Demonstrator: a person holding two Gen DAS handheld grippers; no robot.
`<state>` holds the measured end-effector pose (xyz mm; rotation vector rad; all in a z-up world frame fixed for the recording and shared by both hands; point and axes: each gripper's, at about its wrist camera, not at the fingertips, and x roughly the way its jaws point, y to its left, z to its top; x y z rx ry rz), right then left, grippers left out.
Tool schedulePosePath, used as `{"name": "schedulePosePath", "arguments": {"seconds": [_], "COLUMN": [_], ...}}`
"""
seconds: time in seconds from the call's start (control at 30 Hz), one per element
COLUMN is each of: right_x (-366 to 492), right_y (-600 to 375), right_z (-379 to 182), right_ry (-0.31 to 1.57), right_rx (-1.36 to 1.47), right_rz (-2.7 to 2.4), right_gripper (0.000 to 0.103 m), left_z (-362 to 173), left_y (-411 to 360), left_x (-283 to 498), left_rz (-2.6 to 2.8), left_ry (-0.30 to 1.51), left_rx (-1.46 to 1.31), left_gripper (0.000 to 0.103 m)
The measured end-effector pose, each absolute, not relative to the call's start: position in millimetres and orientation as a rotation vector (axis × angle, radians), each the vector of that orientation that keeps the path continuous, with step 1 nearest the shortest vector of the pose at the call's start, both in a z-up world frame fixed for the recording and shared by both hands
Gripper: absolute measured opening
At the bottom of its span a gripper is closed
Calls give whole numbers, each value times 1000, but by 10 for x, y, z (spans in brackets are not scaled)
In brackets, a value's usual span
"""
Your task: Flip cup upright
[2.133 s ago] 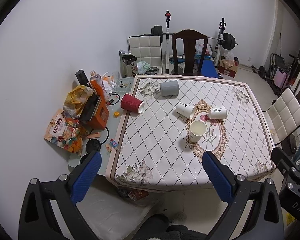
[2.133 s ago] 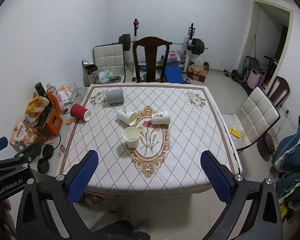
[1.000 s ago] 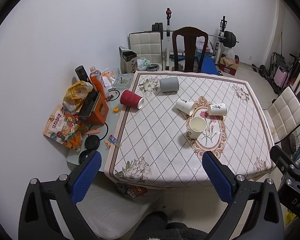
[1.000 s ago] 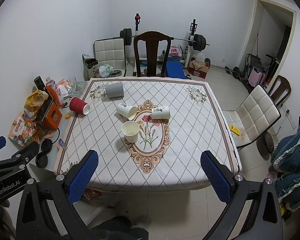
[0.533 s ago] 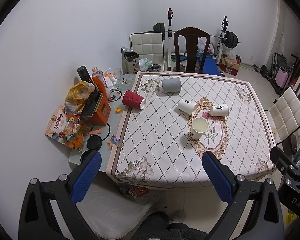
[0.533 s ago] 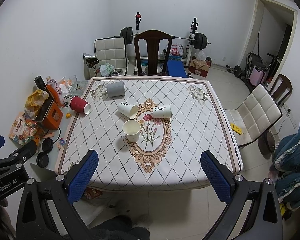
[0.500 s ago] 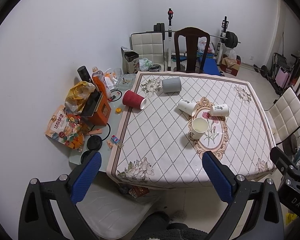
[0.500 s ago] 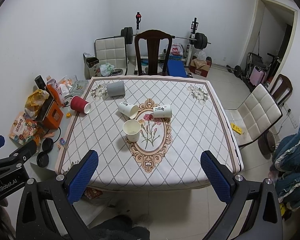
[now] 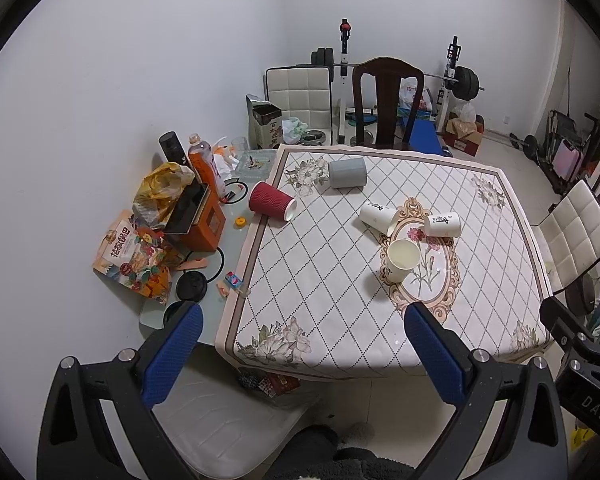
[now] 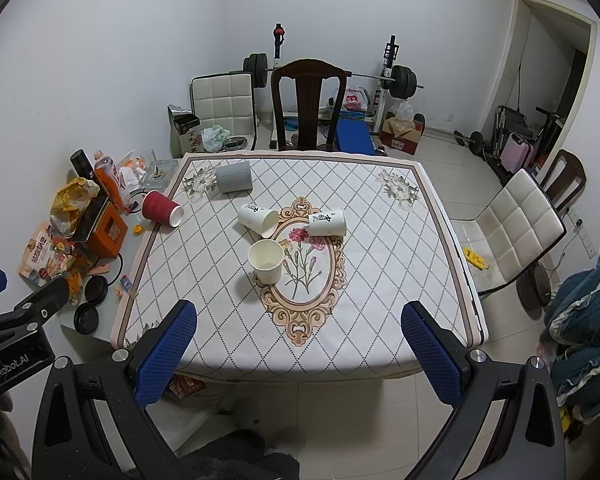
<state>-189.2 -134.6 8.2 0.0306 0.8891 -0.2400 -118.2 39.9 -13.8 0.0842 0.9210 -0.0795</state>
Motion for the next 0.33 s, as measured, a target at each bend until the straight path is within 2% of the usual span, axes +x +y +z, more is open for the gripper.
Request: {"name": "schedulePosePath", "arguments": {"seconds": [0.33], "right_x": [-1891], "right_y": [-1345], "right_z": [86], "right_ry": [890], "right_rx": [31], "right_rz": [-237], "right_gripper": [103], "left_z": [-115], "left_y": [423], "left_x": [-1161], "left_rz": [-78], "left_ry": [917], "left_rx": [78], "left_gripper": [103]}}
